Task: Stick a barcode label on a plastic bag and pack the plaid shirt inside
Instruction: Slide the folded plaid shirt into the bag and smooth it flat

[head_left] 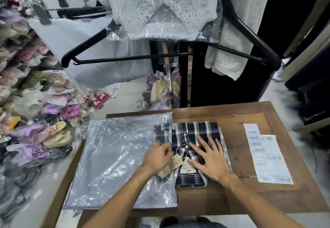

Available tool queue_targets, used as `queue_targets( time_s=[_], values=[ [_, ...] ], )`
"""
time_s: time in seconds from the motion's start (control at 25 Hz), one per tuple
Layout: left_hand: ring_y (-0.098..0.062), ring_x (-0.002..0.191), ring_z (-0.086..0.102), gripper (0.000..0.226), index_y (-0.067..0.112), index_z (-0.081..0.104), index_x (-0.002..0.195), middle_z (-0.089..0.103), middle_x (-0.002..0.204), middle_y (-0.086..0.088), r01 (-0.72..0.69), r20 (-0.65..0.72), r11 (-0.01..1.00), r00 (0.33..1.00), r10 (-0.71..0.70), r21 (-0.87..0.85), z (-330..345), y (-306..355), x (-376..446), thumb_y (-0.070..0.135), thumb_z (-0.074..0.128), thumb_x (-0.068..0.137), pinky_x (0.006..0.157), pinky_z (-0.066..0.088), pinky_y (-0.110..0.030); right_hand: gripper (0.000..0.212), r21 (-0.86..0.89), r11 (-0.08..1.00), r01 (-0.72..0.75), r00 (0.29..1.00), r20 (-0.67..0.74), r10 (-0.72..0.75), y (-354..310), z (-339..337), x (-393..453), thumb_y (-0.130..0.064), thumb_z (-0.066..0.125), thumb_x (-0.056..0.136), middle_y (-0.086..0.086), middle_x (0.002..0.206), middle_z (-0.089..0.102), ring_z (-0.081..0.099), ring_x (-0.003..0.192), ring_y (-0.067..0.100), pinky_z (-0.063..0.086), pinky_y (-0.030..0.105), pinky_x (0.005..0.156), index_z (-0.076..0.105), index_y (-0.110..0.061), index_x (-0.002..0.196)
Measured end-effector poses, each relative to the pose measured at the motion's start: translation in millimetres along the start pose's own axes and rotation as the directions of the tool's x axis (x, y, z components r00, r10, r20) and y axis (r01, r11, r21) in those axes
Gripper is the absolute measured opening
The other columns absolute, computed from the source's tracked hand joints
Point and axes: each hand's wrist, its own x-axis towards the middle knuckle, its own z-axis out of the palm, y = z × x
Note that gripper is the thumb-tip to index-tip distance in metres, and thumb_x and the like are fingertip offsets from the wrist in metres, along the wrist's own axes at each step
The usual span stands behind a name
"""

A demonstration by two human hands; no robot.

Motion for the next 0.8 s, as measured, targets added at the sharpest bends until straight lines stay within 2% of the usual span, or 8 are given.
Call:
queue_targets(
  time_s=[0.08,0.16,0.24,0.32,0.36,0.44,0.56,0.8],
  values=[
    [-0.012,0.079,0.054,0.018,0.026,0.050,0.089,0.053,0.092,0.002,0.003,0.022,1.000,1.000,-0.004,0.008,1.5,0.2,0.9,0.037,0.050,0.103,0.070,0.044,-0.028,0.073,0.032,0.999,0.012,1.000,-0.009,-0.012,-8.9,-2.0,-4.0,-0.088,0.027,0.088,-0.005,0.167,0.021,0.013,0.157,0.030,0.008,0.054,0.126,0.031,-0.052,0.152],
    [-0.007,0.071,0.052,0.019,0.025,0.050,0.088,0.054,0.080,0.008,0.003,0.046,1.000,0.999,-0.003,0.005,3.5,-2.2,1.6,0.034,0.050,0.104,0.069,0.045,-0.027,0.063,0.129,0.991,-0.044,0.997,-0.058,0.051,-11.7,-8.1,-2.3,-0.078,0.037,0.093,-0.004,0.163,0.035,0.026,0.152,0.026,0.018,0.051,0.123,0.045,-0.046,0.148],
    [-0.003,0.063,0.049,0.018,0.021,0.052,0.090,0.053,0.072,0.011,0.005,0.054,1.000,0.999,-0.004,-0.009,4.2,-3.4,1.6,0.031,0.050,0.105,0.062,0.044,-0.024,0.054,0.283,0.926,-0.249,0.941,-0.155,0.300,-6.2,-21.6,3.3,-0.059,0.052,0.096,0.008,0.151,0.050,0.042,0.139,0.029,0.032,0.051,0.114,0.055,-0.030,0.142],
    [-0.001,0.058,0.047,0.017,0.017,0.056,0.095,0.053,0.069,0.011,0.012,0.054,1.000,0.999,-0.010,-0.028,4.9,-3.7,1.8,0.030,0.050,0.105,0.057,0.040,-0.021,0.058,0.386,0.793,-0.472,0.843,-0.066,0.534,4.2,-37.6,8.4,-0.050,0.056,0.098,0.023,0.144,0.050,0.044,0.131,0.039,0.038,0.052,0.108,0.050,-0.015,0.144],
    [-0.001,0.057,0.047,0.018,0.015,0.057,0.097,0.054,0.069,0.010,0.014,0.055,0.999,0.998,-0.012,-0.032,5.9,-3.4,2.1,0.029,0.050,0.105,0.056,0.040,-0.020,0.064,0.355,0.777,-0.520,0.831,-0.001,0.556,7.9,-43.3,9.7,-0.050,0.054,0.099,0.027,0.145,0.047,0.043,0.131,0.042,0.038,0.052,0.108,0.044,-0.011,0.148],
    [-0.004,0.059,0.051,0.018,0.013,0.057,0.098,0.056,0.072,0.008,0.015,0.060,0.999,0.998,-0.014,-0.031,7.9,-2.1,2.5,0.028,0.050,0.105,0.058,0.046,-0.023,0.074,0.245,0.839,-0.486,0.871,0.052,0.489,10.2,-42.7,9.2,-0.057,0.046,0.100,0.028,0.158,0.031,0.033,0.141,0.044,0.032,0.054,0.115,0.028,-0.015,0.158],
    [-0.020,0.074,0.063,0.018,0.015,0.055,0.095,0.065,0.083,-0.002,0.014,0.060,1.000,0.998,-0.014,-0.001,10.3,-0.3,2.0,0.028,0.048,0.105,0.073,0.058,-0.040,0.076,0.122,0.942,-0.313,0.949,-0.011,0.316,0.3,-17.3,1.8,-0.071,0.029,0.098,0.013,0.170,-0.007,-0.001,0.157,0.039,0.003,0.055,0.124,0.007,-0.036,0.161],
    [-0.023,0.080,0.064,0.017,0.019,0.050,0.089,0.066,0.086,-0.004,0.005,0.060,1.000,0.998,-0.007,0.030,9.1,5.7,2.5,0.028,0.048,0.104,0.074,0.056,-0.040,0.066,0.122,0.951,-0.286,0.957,-0.016,0.290,-27.4,5.6,-3.9,-0.067,0.023,0.100,0.011,0.170,0.000,-0.008,0.157,0.036,0.004,0.059,0.126,0.019,-0.038,0.160]
  ],
)
